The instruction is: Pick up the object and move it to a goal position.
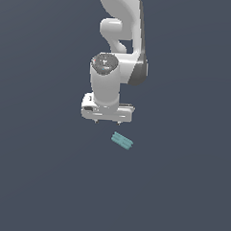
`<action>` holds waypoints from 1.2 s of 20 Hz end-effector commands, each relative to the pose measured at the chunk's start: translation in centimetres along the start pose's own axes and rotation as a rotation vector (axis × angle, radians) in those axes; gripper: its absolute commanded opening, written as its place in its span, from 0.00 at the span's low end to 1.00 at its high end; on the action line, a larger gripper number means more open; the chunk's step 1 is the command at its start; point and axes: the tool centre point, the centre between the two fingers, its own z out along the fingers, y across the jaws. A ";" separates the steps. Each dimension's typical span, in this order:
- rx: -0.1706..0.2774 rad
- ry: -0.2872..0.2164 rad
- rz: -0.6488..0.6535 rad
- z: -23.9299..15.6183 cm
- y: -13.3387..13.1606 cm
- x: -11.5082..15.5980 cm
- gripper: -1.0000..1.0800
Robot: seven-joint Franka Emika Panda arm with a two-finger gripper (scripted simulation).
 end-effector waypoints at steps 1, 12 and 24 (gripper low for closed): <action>0.000 0.000 0.000 0.0 0.0 0.0 0.96; 0.018 0.035 -0.033 -2.0 -1.2 1.0 0.96; 0.006 0.035 -0.150 -0.7 -1.7 1.2 0.96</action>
